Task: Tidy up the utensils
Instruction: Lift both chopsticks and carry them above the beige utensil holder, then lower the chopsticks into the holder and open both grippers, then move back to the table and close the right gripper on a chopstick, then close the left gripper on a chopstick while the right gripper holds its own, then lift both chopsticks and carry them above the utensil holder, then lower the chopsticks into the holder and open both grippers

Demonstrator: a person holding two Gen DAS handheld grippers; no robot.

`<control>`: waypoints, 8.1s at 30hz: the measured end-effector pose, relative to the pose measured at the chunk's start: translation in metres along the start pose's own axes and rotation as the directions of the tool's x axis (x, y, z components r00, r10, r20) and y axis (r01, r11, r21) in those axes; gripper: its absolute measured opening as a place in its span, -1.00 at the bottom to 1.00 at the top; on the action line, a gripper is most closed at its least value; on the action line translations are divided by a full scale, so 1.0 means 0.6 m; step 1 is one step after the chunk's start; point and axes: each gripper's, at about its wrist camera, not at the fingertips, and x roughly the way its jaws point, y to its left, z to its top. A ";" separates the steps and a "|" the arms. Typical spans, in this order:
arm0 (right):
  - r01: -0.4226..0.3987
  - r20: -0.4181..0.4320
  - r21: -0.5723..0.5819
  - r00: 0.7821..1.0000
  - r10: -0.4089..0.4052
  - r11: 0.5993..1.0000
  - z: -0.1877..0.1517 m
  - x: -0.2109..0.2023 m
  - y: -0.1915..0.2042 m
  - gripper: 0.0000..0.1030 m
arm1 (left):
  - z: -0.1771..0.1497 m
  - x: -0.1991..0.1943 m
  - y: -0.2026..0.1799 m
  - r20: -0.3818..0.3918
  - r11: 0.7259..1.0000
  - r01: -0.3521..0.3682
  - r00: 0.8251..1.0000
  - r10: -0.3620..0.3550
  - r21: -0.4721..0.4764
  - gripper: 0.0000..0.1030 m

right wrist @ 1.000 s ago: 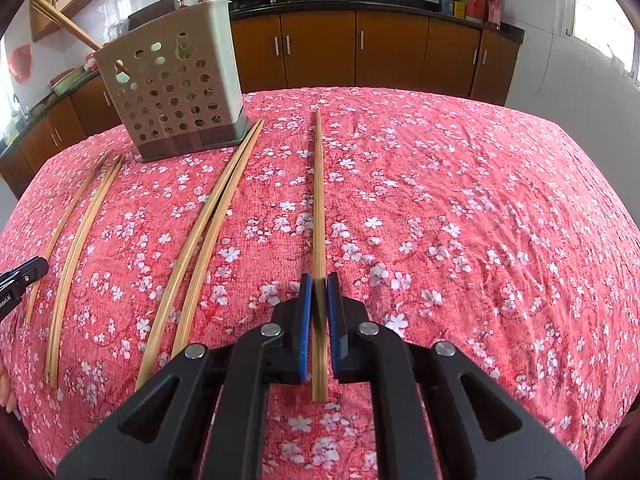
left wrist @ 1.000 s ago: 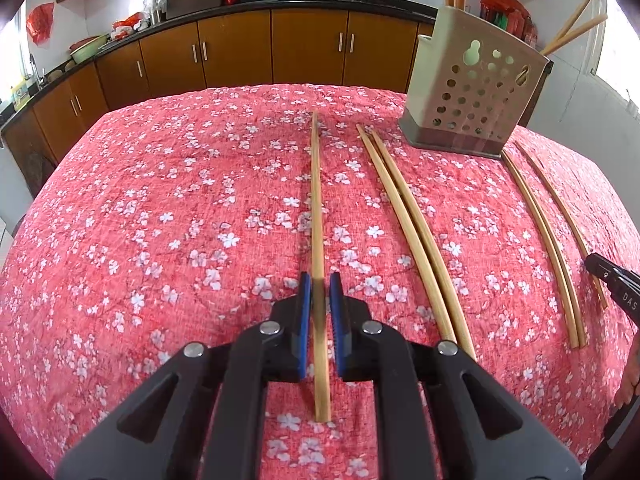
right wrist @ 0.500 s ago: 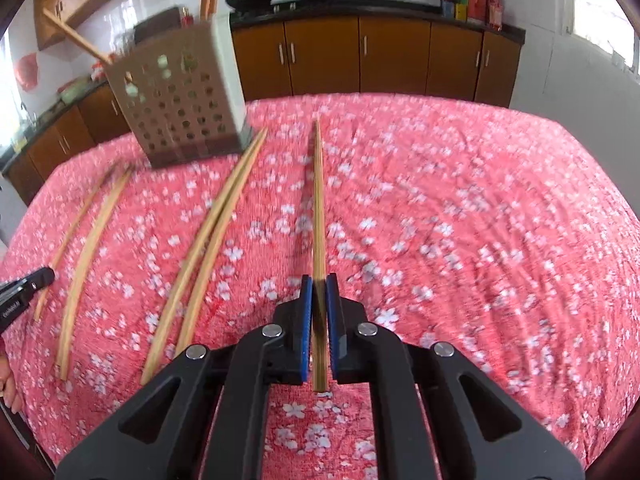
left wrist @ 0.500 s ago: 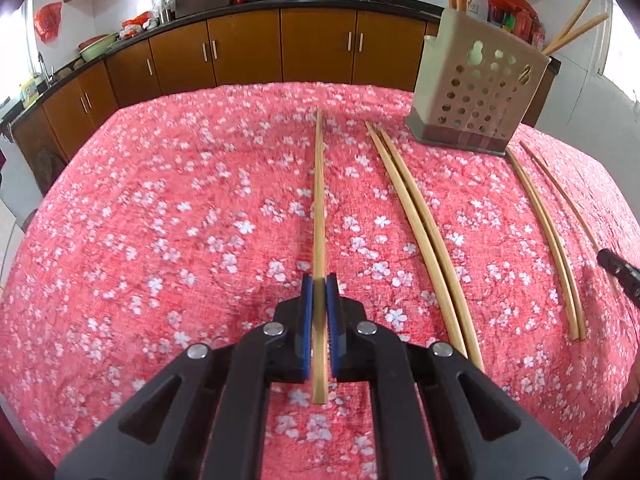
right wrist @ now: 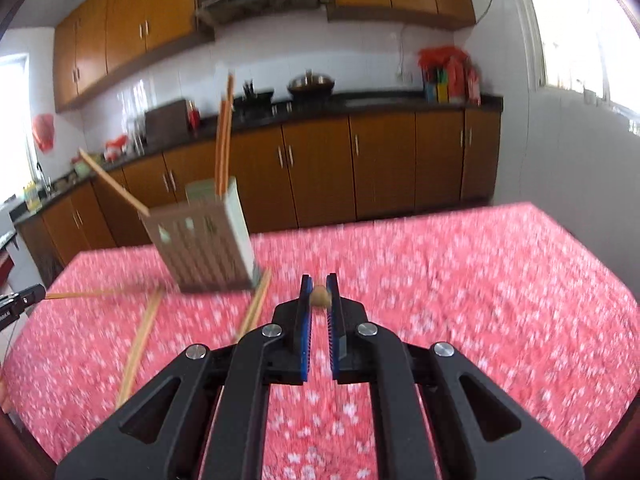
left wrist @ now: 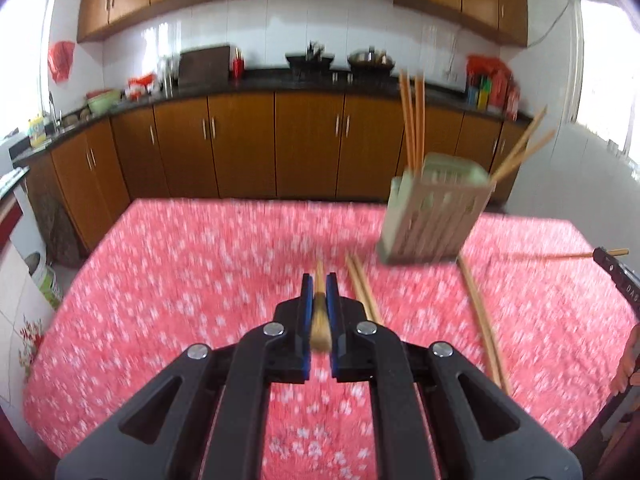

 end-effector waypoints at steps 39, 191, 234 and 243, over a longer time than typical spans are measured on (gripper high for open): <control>-0.179 0.275 -0.007 0.946 0.174 0.984 0.191 0.078 0.140 -0.85 | 0.293 0.047 -0.135 0.437 0.984 0.149 0.895 -0.092 -0.099 -0.86; 0.024 -0.147 0.057 0.989 -0.015 0.998 -0.056 0.057 0.010 -0.85 | -0.059 0.086 -0.002 -0.142 1.000 0.021 0.990 -0.020 0.003 -0.84; -0.198 0.374 0.018 0.911 0.177 0.980 0.221 0.040 0.120 -0.85 | 0.264 0.014 -0.155 0.185 0.971 0.220 0.955 -0.234 0.095 -0.85; -0.189 0.262 -0.001 0.948 0.183 0.982 0.189 0.096 0.135 -0.85 | 0.255 0.066 -0.169 0.157 0.974 0.187 0.966 -0.206 0.132 -0.85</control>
